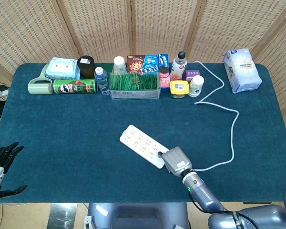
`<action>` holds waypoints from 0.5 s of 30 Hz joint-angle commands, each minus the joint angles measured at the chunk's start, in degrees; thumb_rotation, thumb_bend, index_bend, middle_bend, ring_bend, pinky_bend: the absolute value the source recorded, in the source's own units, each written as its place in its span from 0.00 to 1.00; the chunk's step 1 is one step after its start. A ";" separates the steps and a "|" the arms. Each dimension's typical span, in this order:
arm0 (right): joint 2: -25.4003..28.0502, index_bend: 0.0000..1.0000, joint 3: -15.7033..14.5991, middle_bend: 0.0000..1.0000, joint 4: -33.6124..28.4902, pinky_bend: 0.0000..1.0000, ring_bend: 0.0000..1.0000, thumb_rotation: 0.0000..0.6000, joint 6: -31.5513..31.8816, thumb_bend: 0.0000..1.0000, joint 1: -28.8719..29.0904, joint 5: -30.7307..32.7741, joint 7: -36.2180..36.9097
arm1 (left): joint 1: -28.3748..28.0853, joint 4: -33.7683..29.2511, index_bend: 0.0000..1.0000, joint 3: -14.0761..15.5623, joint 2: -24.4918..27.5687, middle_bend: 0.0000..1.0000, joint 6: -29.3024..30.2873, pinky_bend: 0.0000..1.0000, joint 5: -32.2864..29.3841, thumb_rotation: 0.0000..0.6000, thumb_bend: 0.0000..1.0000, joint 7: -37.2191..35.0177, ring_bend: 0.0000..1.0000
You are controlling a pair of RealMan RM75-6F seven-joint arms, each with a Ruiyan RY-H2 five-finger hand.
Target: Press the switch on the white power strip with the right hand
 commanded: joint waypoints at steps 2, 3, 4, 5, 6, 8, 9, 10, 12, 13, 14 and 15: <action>-0.27 0.29 -0.36 0.99 0.24 1.00 1.00 1.00 0.14 0.70 0.20 0.28 -0.16 | 0.05 0.07 0.00 -0.04 0.03 0.00 0.14 0.02 -0.06 1.00 0.11 -0.15 0.00; -0.39 0.29 -0.51 0.99 0.34 1.00 1.00 1.00 0.20 0.70 0.24 0.31 -0.21 | 0.04 0.09 0.00 -0.05 0.04 0.00 0.15 0.02 -0.07 1.00 0.11 -0.21 0.00; -0.52 0.29 -0.62 0.99 0.46 1.00 1.00 1.00 0.24 0.70 0.28 0.34 -0.25 | 0.03 0.10 0.00 -0.04 0.05 0.00 0.13 0.02 -0.06 1.00 0.11 -0.22 0.00; -0.63 0.29 -0.70 0.99 0.57 1.00 1.00 1.00 0.27 0.70 0.31 0.40 -0.26 | 0.03 0.11 0.00 -0.04 0.06 0.00 0.11 0.02 -0.04 1.00 0.11 -0.23 0.00; -0.80 0.29 -0.80 0.99 0.74 1.00 1.00 1.00 0.33 0.70 0.37 0.48 -0.34 | 0.02 0.13 0.00 -0.04 0.06 0.00 0.11 0.02 -0.04 1.00 0.11 -0.24 0.00; -1.10 0.29 -0.96 0.99 1.00 1.00 1.00 1.00 0.53 0.70 0.48 0.52 -0.60 | 0.03 0.13 0.00 -0.04 0.06 0.00 0.13 0.02 -0.03 1.00 0.11 -0.26 0.00; -1.27 0.29 -1.01 0.99 1.08 1.00 1.00 1.00 0.65 0.70 0.54 0.54 -0.70 | 0.04 0.13 0.00 -0.06 0.06 0.00 0.17 0.02 -0.05 1.00 0.11 -0.29 0.00; -1.45 0.29 -1.01 0.99 1.11 1.00 1.00 1.00 0.76 0.70 0.61 0.58 -0.78 | 0.05 0.14 0.00 -0.08 0.05 0.00 0.21 0.02 -0.08 1.00 0.11 -0.28 0.00; -1.65 0.29 -0.96 0.99 1.09 1.00 1.00 1.00 0.95 0.70 0.76 0.72 -0.95 | 0.07 0.13 0.00 -0.08 0.06 0.00 0.25 0.02 -0.07 1.00 0.11 -0.30 0.00; -1.68 0.29 -0.83 0.99 0.95 1.00 1.00 1.00 1.11 0.70 0.83 0.72 -0.92 | 0.08 0.14 0.00 -0.07 0.09 0.00 0.26 0.02 -0.06 1.00 0.11 -0.34 0.00; -1.64 0.29 -0.69 0.99 0.75 1.00 1.00 1.00 1.25 0.70 0.86 0.68 -0.82 | 0.08 0.14 0.00 -0.07 0.10 0.00 0.27 0.02 -0.05 1.00 0.11 -0.37 0.00; -1.56 0.29 -0.57 0.99 0.56 1.00 1.00 1.00 1.36 0.70 0.86 0.60 -0.72 | 0.08 0.15 0.00 -0.07 0.11 0.00 0.28 0.02 -0.05 1.00 0.11 -0.39 0.00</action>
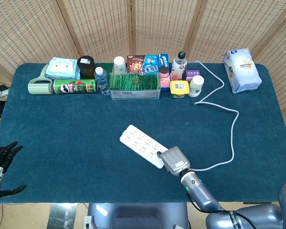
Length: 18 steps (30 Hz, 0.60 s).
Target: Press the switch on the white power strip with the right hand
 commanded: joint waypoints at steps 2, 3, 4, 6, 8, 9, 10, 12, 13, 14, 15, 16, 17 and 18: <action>0.89 0.29 0.93 0.99 -1.63 1.00 1.00 1.00 1.04 0.70 0.02 -0.90 0.65 | 0.01 0.09 0.00 -0.04 0.02 0.00 0.04 0.02 -0.08 1.00 0.11 -0.12 0.00; 1.43 0.29 1.25 0.99 -2.40 1.00 1.00 1.00 1.41 0.70 0.00 -1.23 0.91 | -0.02 0.11 0.00 -0.06 0.01 0.00 0.00 0.02 -0.14 1.00 0.11 -0.18 0.00; 1.89 0.29 1.71 0.99 -3.05 1.00 1.00 1.00 1.81 0.70 0.00 -1.48 1.19 | -0.04 0.12 0.00 -0.05 0.02 0.00 -0.06 0.02 -0.15 1.00 0.11 -0.22 0.00; 2.91 0.29 2.44 0.99 -4.37 1.00 1.00 1.00 2.44 0.70 0.00 -1.79 1.69 | -0.07 0.13 0.00 -0.05 0.05 0.00 -0.09 0.02 -0.10 1.00 0.11 -0.32 0.00; 4.21 0.29 3.42 0.99 -6.00 1.00 1.00 1.00 3.24 0.70 -0.08 -2.29 2.50 | 0.00 0.17 0.00 -0.02 0.08 0.00 0.11 0.02 0.07 1.00 0.11 -0.39 0.00; 4.71 0.29 3.81 0.99 -6.66 1.00 1.00 1.00 3.59 0.70 -0.16 -2.52 2.85 | 0.03 0.18 0.00 -0.01 0.10 0.00 0.18 0.02 0.11 1.00 0.11 -0.44 0.00; 5.51 0.29 4.26 0.99 -7.65 1.00 1.00 1.00 4.07 0.70 -0.29 -2.89 3.31 | 0.07 0.20 0.00 0.01 0.12 0.00 0.24 0.02 0.13 1.00 0.11 -0.50 0.00; 7.14 0.29 4.86 0.99 -9.50 1.00 1.00 1.00 4.88 0.69 -0.61 -3.79 4.14 | 0.11 0.24 0.00 0.03 0.14 0.00 0.30 0.02 0.15 1.00 0.11 -0.61 0.00; 7.64 0.29 5.00 0.98 -10.05 1.00 1.00 1.00 5.10 0.69 -0.75 -4.14 4.47 | 0.11 0.24 0.00 0.03 0.14 0.00 0.32 0.02 0.17 1.00 0.11 -0.63 0.00; 8.47 0.29 5.26 0.97 -10.96 1.00 1.00 1.00 5.57 0.68 -1.07 -4.84 5.14 | 0.12 0.23 0.00 0.05 0.16 0.00 0.33 0.02 0.22 1.00 0.11 -0.65 0.00; 9.26 0.29 5.45 0.96 -11.75 1.00 1.00 1.00 6.02 0.67 -1.45 -5.73 5.89 | 0.12 0.22 0.00 0.06 0.17 0.00 0.35 0.02 0.28 1.00 0.11 -0.67 0.00; 10.01 0.29 5.47 0.93 -12.39 1.00 1.00 1.00 6.45 0.66 -1.95 -6.95 6.79 | 0.13 0.23 0.00 0.08 0.17 0.00 0.35 0.02 0.33 1.00 0.11 -0.66 0.00; 10.53 0.28 5.41 0.88 -12.73 0.99 0.98 1.00 6.82 0.63 -2.39 -8.02 7.47 | 0.13 0.22 0.00 0.10 0.18 0.00 0.33 0.02 0.36 1.00 0.11 -0.67 0.00; 11.35 0.27 5.08 0.85 -13.15 0.97 0.95 1.00 7.35 0.60 -3.19 -9.83 8.64 | 0.12 0.21 0.00 0.12 0.19 0.00 0.32 0.02 0.37 1.00 0.11 -0.68 0.00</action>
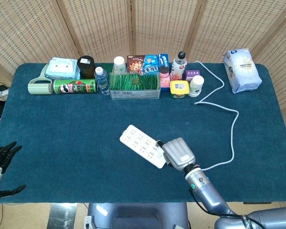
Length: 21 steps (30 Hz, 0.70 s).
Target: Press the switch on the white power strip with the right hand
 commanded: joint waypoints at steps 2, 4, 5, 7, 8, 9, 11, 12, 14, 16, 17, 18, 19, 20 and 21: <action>3.42 0.22 -1.21 0.69 -1.67 0.85 0.80 1.00 2.35 0.43 -3.59 -7.65 5.32 | 0.00 -0.02 0.00 0.00 0.00 0.00 -0.06 0.02 -0.07 1.00 0.11 0.03 0.00; 4.62 0.20 -2.59 0.55 -1.17 0.74 0.65 1.00 2.89 0.26 -5.42 -11.38 8.25 | -0.02 -0.06 0.00 0.00 -0.01 0.00 -0.11 0.02 -0.08 1.00 0.11 0.08 0.00; 5.06 0.19 -3.19 0.48 -0.74 0.67 0.56 1.00 3.22 0.17 -6.27 -12.93 9.61 | -0.03 -0.08 0.00 0.00 -0.01 0.00 -0.13 0.02 -0.08 1.00 0.11 0.11 0.00; 6.11 0.18 -5.17 0.38 1.33 0.58 0.45 1.00 4.19 0.05 -8.77 -17.73 13.76 | -0.03 -0.14 0.00 -0.01 -0.04 0.00 -0.17 0.02 -0.17 1.00 0.11 0.27 0.00; 6.47 0.18 -6.13 0.34 2.63 0.52 0.40 1.00 4.81 0.01 -10.10 -19.66 15.92 | -0.01 -0.20 0.00 0.00 -0.07 0.00 -0.15 0.02 -0.17 1.00 0.11 0.36 0.00; 6.62 0.18 -6.73 0.31 3.52 0.49 0.37 1.00 5.27 0.00 -10.98 -20.81 17.33 | 0.01 -0.24 0.00 0.00 -0.09 0.00 -0.13 0.02 -0.17 1.00 0.11 0.43 0.00; 7.03 0.18 -8.60 0.26 6.08 0.40 0.29 1.00 6.65 0.00 -13.78 -23.50 21.78 | 0.06 -0.37 0.00 0.00 -0.15 0.00 -0.07 0.02 -0.15 1.00 0.11 0.72 0.00; 7.21 0.18 -9.21 0.24 6.94 0.38 0.27 1.00 7.12 0.00 -14.65 -24.47 23.16 | 0.07 -0.42 0.00 0.00 -0.18 0.00 -0.07 0.02 -0.14 1.00 0.11 0.84 0.00; 7.90 0.18 -10.84 0.23 9.66 0.34 0.25 1.00 9.22 0.00 -17.34 -27.49 26.66 | 0.09 -0.54 0.00 0.02 -0.27 0.00 -0.14 0.02 -0.17 1.00 0.11 1.21 0.00; 8.39 0.18 -11.90 0.22 11.84 0.33 0.24 1.00 11.67 0.00 -19.66 -30.06 29.16 | 0.07 -0.66 0.00 -0.01 -0.35 0.00 -0.22 0.02 -0.26 1.00 0.11 1.45 0.00; 8.62 0.18 -12.51 0.21 13.03 0.31 0.23 1.00 12.99 0.00 -20.95 -31.49 30.51 | 0.05 -0.73 0.00 -0.04 -0.38 0.00 -0.25 0.02 -0.31 1.00 0.11 1.54 0.00; 8.92 0.18 -13.22 0.21 14.24 0.30 0.22 1.00 14.37 0.00 -22.43 -32.50 31.83 | -0.02 -0.76 0.00 -0.03 -0.33 0.00 -0.36 0.02 -0.26 1.00 0.11 1.61 0.00; 9.13 0.18 -13.79 0.20 15.34 0.29 0.21 1.00 15.35 0.00 -23.64 -33.33 32.93 | -0.05 -0.81 0.00 -0.01 -0.27 0.00 -0.43 0.02 -0.25 1.00 0.11 1.59 0.00; 9.27 0.18 -14.19 0.19 16.22 0.28 0.20 1.00 16.14 0.00 -24.59 -33.70 33.66 | -0.05 -0.85 0.00 -0.01 -0.25 0.00 -0.42 0.02 -0.25 1.00 0.11 1.59 0.00; 9.30 0.18 -14.61 0.19 17.56 0.27 0.19 1.00 17.36 0.00 -25.98 -34.17 34.69 | 0.00 -0.87 0.00 -0.05 -0.26 0.00 -0.33 0.02 -0.31 1.00 0.11 1.71 0.00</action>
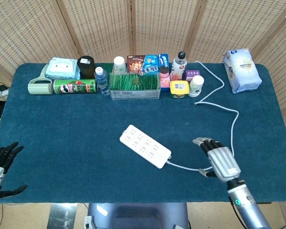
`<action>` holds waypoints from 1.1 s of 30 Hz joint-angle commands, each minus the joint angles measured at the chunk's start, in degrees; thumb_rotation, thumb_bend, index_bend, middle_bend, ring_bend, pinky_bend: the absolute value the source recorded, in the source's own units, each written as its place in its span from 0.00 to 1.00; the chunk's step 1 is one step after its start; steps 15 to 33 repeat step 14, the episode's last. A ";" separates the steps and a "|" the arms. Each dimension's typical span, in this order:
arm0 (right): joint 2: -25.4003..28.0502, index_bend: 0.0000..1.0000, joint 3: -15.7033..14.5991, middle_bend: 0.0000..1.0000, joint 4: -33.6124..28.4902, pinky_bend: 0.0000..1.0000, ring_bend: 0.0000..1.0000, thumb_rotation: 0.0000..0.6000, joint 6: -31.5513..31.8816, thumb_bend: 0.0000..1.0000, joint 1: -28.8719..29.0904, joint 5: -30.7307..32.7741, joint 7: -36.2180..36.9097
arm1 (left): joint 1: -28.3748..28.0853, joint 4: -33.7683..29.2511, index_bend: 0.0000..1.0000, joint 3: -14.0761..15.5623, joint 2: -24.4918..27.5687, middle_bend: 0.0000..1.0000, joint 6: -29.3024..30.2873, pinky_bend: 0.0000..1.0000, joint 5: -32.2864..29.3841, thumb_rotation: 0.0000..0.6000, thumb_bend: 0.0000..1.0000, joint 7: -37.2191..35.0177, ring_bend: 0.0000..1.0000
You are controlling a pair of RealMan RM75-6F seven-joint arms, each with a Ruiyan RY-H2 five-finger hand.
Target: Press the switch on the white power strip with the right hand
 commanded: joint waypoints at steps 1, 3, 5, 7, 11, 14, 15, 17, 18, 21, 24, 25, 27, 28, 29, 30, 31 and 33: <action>0.88 0.18 -2.40 0.18 4.80 0.26 0.18 1.00 4.39 0.00 -4.83 -2.94 3.73 | 0.08 -0.02 0.00 -0.03 -0.03 0.00 0.14 0.02 -0.04 1.00 0.11 0.23 0.00; 0.34 0.17 -2.62 0.18 7.75 0.24 0.18 1.00 6.74 0.00 -7.11 -4.10 4.92 | 0.20 -0.06 0.00 0.01 -0.11 0.00 0.26 0.02 -0.04 1.00 0.11 0.38 0.00; -0.29 0.17 -2.58 0.18 9.86 0.23 0.17 1.00 8.24 0.00 -8.64 -4.96 6.03 | 0.25 -0.09 0.00 0.01 -0.17 0.00 0.30 0.02 -0.09 1.00 0.11 0.52 0.00; -0.93 0.17 -2.51 0.18 11.68 0.22 0.17 1.00 9.13 0.00 -9.73 -5.89 7.22 | 0.30 -0.13 0.00 -0.05 -0.24 0.00 0.41 0.02 -0.18 1.00 0.11 0.62 0.00; -2.51 0.18 -2.11 0.18 15.66 0.21 0.17 1.00 10.46 0.00 -11.07 -8.83 9.08 | 0.34 -0.18 0.00 -0.13 -0.37 0.00 0.39 0.02 -0.47 1.00 0.11 0.97 0.00; -3.52 0.18 -1.69 0.18 17.48 0.20 0.17 1.00 11.02 0.00 -11.66 -10.63 9.82 | 0.27 -0.31 0.00 -0.21 -0.47 0.00 0.16 0.02 -0.79 1.00 0.11 1.27 0.00; -3.52 0.18 -1.69 0.18 17.48 0.20 0.17 1.00 11.02 0.00 -11.66 -10.63 9.82 | 0.27 -0.31 0.00 -0.21 -0.47 0.00 0.16 0.02 -0.79 1.00 0.11 1.27 0.00; -3.52 0.18 -1.69 0.18 17.48 0.20 0.17 1.00 11.02 0.00 -11.66 -10.63 9.82 | 0.27 -0.31 0.00 -0.21 -0.47 0.00 0.16 0.02 -0.79 1.00 0.11 1.27 0.00; -3.52 0.18 -1.69 0.18 17.48 0.20 0.17 1.00 11.02 0.00 -11.66 -10.63 9.82 | 0.27 -0.31 0.00 -0.21 -0.47 0.00 0.16 0.02 -0.79 1.00 0.11 1.27 0.00; -3.52 0.18 -1.69 0.18 17.48 0.20 0.17 1.00 11.02 0.00 -11.66 -10.63 9.82 | 0.27 -0.31 0.00 -0.21 -0.47 0.00 0.16 0.02 -0.79 1.00 0.11 1.27 0.00; -3.52 0.18 -1.69 0.18 17.48 0.20 0.17 1.00 11.02 0.00 -11.66 -10.63 9.82 | 0.27 -0.31 0.00 -0.21 -0.47 0.00 0.16 0.02 -0.79 1.00 0.11 1.27 0.00; -3.52 0.18 -1.69 0.18 17.48 0.20 0.17 1.00 11.02 0.00 -11.66 -10.63 9.82 | 0.27 -0.31 0.00 -0.21 -0.47 0.00 0.16 0.02 -0.79 1.00 0.11 1.27 0.00; -3.52 0.18 -1.69 0.18 17.48 0.20 0.17 1.00 11.02 0.00 -11.66 -10.63 9.82 | 0.27 -0.31 0.00 -0.21 -0.47 0.00 0.16 0.02 -0.79 1.00 0.11 1.27 0.00; -3.52 0.18 -1.69 0.18 17.48 0.20 0.17 1.00 11.02 0.00 -11.66 -10.63 9.82 | 0.27 -0.31 0.00 -0.21 -0.47 0.00 0.16 0.02 -0.79 1.00 0.11 1.27 0.00; -3.52 0.18 -1.69 0.18 17.48 0.20 0.17 1.00 11.02 0.00 -11.66 -10.63 9.82 | 0.27 -0.31 0.00 -0.21 -0.47 0.00 0.16 0.02 -0.79 1.00 0.11 1.27 0.00; -3.52 0.18 -1.69 0.18 17.48 0.20 0.17 1.00 11.02 0.00 -11.66 -10.63 9.82 | 0.27 -0.31 0.00 -0.21 -0.47 0.00 0.16 0.02 -0.79 1.00 0.11 1.27 0.00; -3.52 0.18 -1.69 0.18 17.48 0.20 0.17 1.00 11.02 0.00 -11.66 -10.63 9.82 | 0.27 -0.31 0.00 -0.21 -0.47 0.00 0.16 0.02 -0.79 1.00 0.11 1.27 0.00; -3.52 0.18 -1.69 0.18 17.48 0.20 0.17 1.00 11.02 0.00 -11.66 -10.63 9.82 | 0.27 -0.31 0.00 -0.21 -0.47 0.00 0.16 0.02 -0.79 1.00 0.11 1.27 0.00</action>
